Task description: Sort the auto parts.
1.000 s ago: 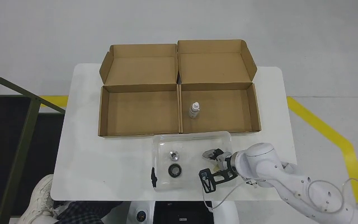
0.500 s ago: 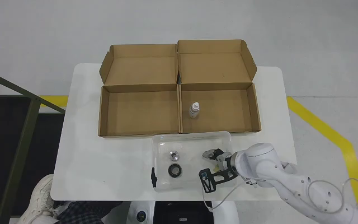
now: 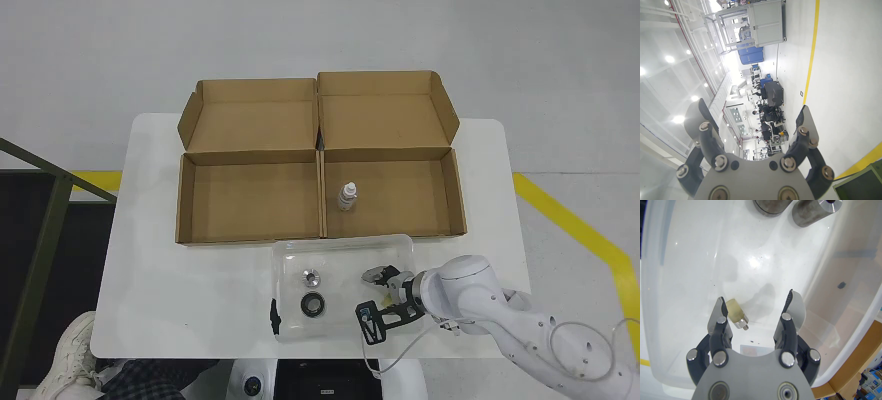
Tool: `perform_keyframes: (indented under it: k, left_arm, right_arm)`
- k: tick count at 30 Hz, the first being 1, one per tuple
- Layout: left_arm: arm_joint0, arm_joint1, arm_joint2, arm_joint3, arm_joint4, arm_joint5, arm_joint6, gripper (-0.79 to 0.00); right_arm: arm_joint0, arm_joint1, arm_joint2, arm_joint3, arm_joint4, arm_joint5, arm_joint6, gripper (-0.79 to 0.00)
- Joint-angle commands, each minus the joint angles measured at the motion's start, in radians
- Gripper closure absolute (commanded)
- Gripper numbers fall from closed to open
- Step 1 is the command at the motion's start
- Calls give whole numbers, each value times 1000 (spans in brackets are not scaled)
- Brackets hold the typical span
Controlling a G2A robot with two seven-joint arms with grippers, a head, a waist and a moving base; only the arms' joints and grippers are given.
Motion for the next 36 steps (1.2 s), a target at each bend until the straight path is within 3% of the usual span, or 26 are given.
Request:
perform_keyframes:
  k: [1,4,5,23,36]
  left_arm:
    - [0,0,0,0,0,0,0,-785]
    - [0,0,0,0,0,0,0,-785]
    - [0,0,0,0,0,0,0,-785]
    - [0,0,0,0,0,0,0,-785]
    - [0,0,0,0,0,0,0,-785]
  right_arm:
    - [0,0,0,0,0,0,0,-548]
    - [0,0,0,0,0,0,0,-548]
    - [-2,0,1,1,-1,6,-4,-785]
    - [-29,5,58,-59,-12,-25,45,-785]
    - [-38,-12,15,-50,-101,-30,63,-785]
